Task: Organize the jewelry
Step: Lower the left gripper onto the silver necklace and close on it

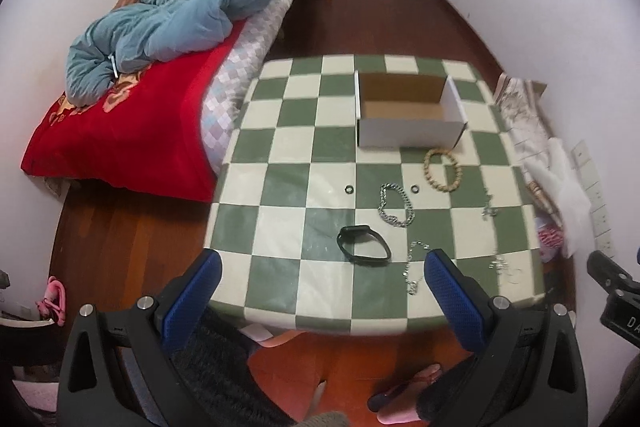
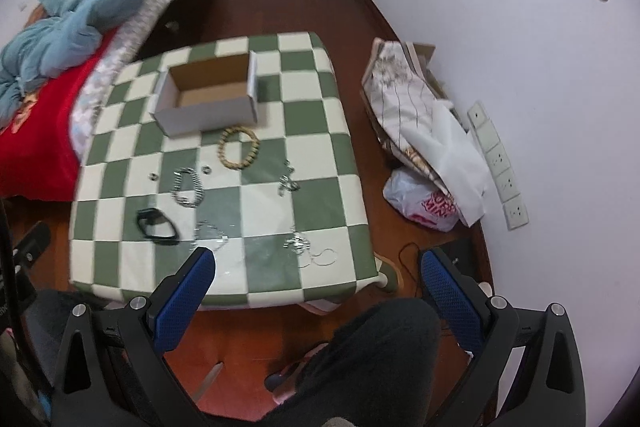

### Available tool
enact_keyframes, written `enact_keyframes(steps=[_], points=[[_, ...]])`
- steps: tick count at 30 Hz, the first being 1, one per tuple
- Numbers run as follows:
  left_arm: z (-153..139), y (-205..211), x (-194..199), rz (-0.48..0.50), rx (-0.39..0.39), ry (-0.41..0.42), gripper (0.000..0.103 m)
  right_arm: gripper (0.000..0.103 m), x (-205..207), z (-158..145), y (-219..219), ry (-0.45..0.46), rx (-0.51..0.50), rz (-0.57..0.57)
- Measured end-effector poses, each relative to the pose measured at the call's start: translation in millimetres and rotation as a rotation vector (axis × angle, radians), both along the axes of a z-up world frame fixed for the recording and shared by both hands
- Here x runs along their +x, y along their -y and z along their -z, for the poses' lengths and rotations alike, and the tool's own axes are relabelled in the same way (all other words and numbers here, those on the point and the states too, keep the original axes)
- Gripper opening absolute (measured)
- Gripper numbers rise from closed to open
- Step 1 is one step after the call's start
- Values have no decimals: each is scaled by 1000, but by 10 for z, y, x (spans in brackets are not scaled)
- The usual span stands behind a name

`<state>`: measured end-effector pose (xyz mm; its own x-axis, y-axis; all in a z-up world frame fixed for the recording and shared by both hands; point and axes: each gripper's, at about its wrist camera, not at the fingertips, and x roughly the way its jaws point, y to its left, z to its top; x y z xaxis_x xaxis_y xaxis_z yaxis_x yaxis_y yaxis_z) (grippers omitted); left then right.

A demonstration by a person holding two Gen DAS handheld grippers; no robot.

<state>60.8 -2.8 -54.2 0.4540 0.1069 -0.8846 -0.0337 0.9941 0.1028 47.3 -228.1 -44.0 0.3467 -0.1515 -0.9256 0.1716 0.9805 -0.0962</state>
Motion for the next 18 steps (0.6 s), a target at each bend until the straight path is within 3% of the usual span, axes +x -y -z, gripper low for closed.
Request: enact_keyframes(steps=[10, 14, 16, 18], points=[[1074, 394, 351, 113, -23, -183, 103, 100, 381, 1153, 412, -155, 9, 54], [1409, 587, 373, 157, -24, -238, 102, 93, 463, 1610, 488, -238, 65, 53], [1547, 671, 370, 175, -26, -266, 94, 89, 492, 1831, 506, -279, 78, 49], [1688, 756, 378, 192, -28, -294, 93, 86, 491, 1963, 503, -307, 88, 43]])
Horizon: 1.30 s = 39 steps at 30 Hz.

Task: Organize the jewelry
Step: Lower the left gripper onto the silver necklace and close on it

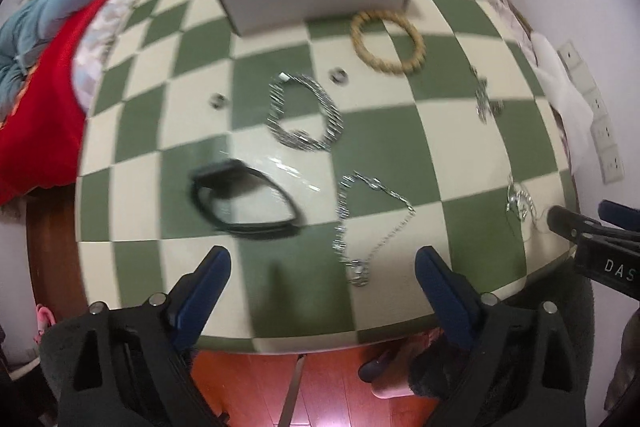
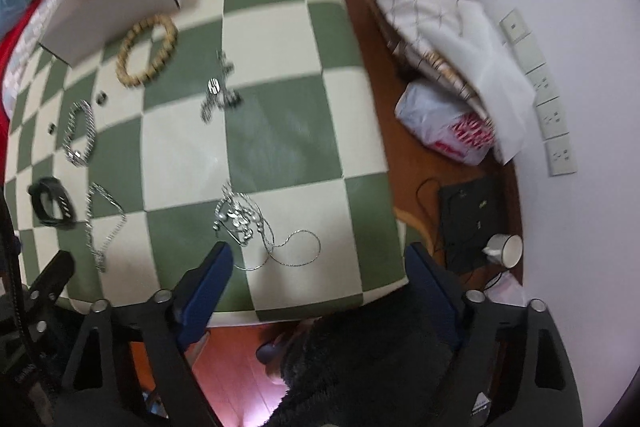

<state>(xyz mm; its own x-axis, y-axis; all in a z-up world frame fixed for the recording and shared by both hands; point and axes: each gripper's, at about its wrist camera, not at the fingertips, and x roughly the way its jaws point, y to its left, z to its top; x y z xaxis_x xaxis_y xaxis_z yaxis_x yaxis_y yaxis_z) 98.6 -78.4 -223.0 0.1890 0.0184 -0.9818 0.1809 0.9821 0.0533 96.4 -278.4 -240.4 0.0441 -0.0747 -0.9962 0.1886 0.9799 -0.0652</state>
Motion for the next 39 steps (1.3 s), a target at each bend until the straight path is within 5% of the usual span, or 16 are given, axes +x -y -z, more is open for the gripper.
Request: enact_keyframes(steps=[12, 15, 21, 23, 28, 31, 37, 39], points=[[322, 169, 65, 20, -31, -58, 93, 85, 57, 270, 21, -36, 58, -33], [353, 169, 76, 22, -42, -71, 82, 83, 85, 289, 32, -37, 67, -38], [360, 265, 102, 29, -46, -44, 79, 82, 107, 312, 28, -26, 95, -53], [344, 287, 113, 38, -46, -29, 70, 80, 123, 333, 21, -25, 99, -59], [243, 239, 176, 43, -45, -17, 22, 79, 150, 341, -53, -11, 73, -87], [236, 215, 211, 40, -39, -13, 7, 79, 166, 344, -114, -6, 61, -106], [244, 186, 170, 31, -26, -7, 3, 74, 195, 336, -204, 15, 55, -129], [244, 143, 147, 28, -21, -5, 3, 63, 204, 318, -242, 28, 54, -140]])
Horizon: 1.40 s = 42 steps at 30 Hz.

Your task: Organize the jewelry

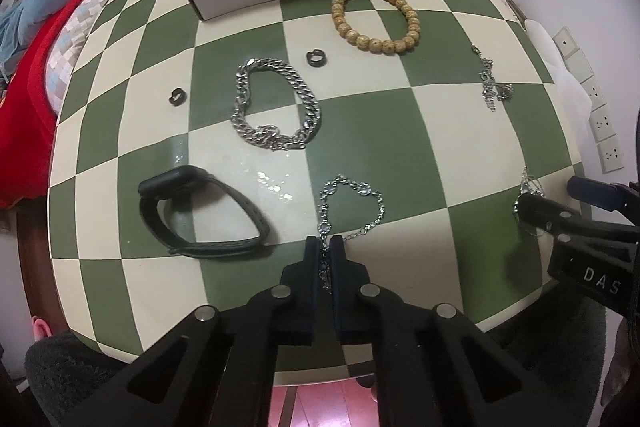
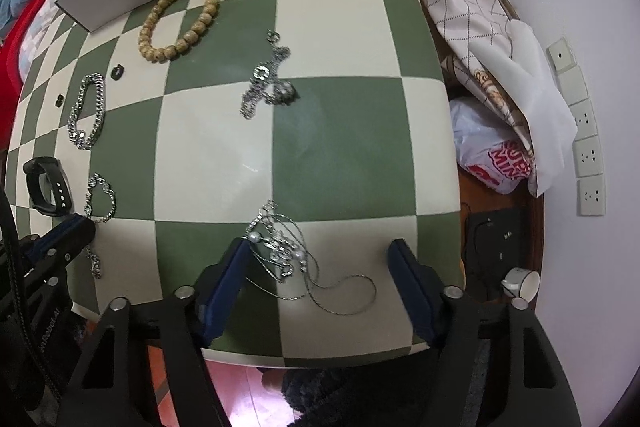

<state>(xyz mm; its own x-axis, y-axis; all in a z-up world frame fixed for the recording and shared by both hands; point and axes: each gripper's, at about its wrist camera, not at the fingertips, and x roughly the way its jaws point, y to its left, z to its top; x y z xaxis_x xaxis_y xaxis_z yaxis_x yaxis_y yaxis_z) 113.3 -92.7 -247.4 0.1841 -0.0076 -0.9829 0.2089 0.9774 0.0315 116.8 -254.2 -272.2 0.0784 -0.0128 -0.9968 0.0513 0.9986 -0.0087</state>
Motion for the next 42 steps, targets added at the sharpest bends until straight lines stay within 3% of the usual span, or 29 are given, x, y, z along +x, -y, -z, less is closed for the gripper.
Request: enact_keyframes(steps=[1, 5, 8, 9, 16, 24, 31, 42], points=[[0, -28, -12, -2, 0, 1, 3, 58, 1, -14, -27, 10, -1, -12], [-3, -97, -37, -10, -9, -6, 2, 10, 12, -60, -162, 36, -14, -48], [-4, -143, -48, -21, -21, -17, 2, 9, 7, -68, -178, 50, -14, -34], [-8, -179, -53, -28, -35, -28, 2, 4, 6, -75, -157, 55, -3, -24], [-251, -415, -87, -37, -81, -11, 2, 3, -7, -349, 15, 112, 109, 70], [-767, -460, -14, -41, -126, 65, 2, 3, 2, -626, 164, 150, 251, 131], [-1250, -299, 158, -28, -143, 127, 2, 3, 53, -961, 195, 188, 308, 125], [-2001, -238, 733, 23, -209, 243, 2, 3, 500, -1827, 109, 327, 364, 55]])
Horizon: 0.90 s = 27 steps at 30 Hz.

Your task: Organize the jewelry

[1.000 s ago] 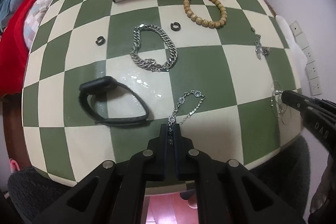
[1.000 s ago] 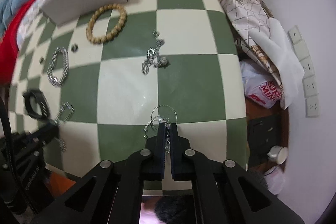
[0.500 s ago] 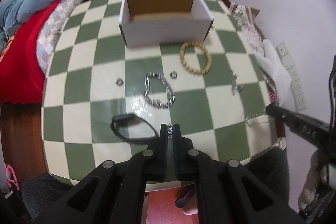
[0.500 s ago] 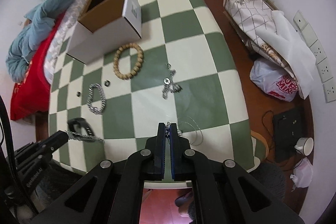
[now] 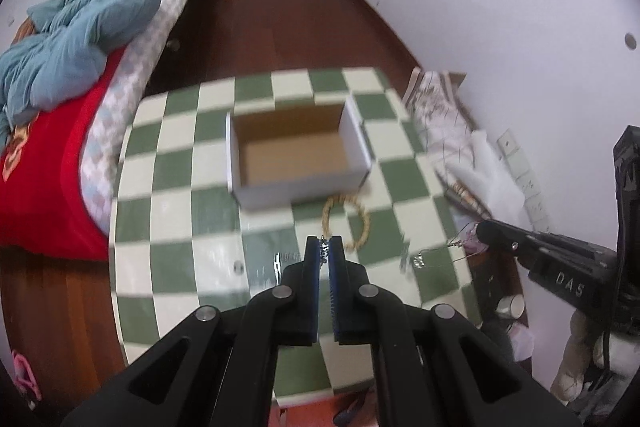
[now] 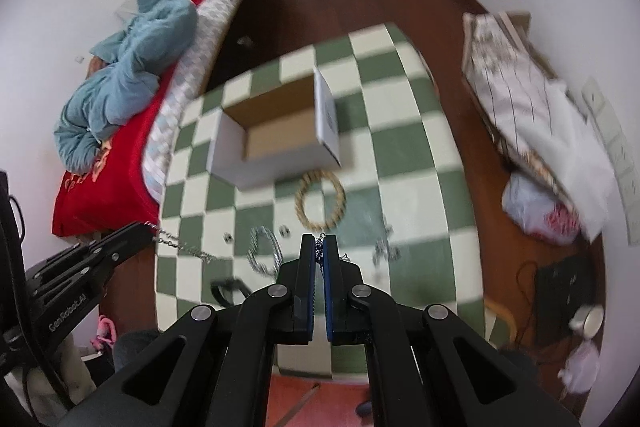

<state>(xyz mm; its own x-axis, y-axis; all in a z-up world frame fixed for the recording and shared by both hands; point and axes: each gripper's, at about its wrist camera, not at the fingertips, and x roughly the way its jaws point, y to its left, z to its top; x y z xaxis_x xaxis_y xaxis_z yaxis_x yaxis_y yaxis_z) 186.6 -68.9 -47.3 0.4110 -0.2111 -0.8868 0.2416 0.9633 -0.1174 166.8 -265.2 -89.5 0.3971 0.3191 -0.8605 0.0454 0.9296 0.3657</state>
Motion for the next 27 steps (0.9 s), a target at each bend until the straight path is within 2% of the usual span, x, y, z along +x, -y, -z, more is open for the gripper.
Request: enact_keyframes(steps=[6, 13, 16, 21, 26, 27], points=[[-113, -26, 546, -6, 11, 22, 2, 3, 500, -349, -193, 69, -35, -37], [118, -221, 1300, -66, 15, -46, 0, 3, 1269, -422, -498, 77, -77, -51], [284, -285, 1544, -88, -1, -91, 0, 3, 1594, -252, -635, 44, -84, -57], [581, -344, 1834, -129, 27, -136, 0, 3, 2069, 192, -887, -40, -116, -90], [901, -472, 2002, -201, 100, -188, 4, 6, 2382, 748, -1073, -178, -189, -124], [947, -504, 2011, -216, 123, -190, 6, 11, 2396, 828, -1084, -204, -204, -128]])
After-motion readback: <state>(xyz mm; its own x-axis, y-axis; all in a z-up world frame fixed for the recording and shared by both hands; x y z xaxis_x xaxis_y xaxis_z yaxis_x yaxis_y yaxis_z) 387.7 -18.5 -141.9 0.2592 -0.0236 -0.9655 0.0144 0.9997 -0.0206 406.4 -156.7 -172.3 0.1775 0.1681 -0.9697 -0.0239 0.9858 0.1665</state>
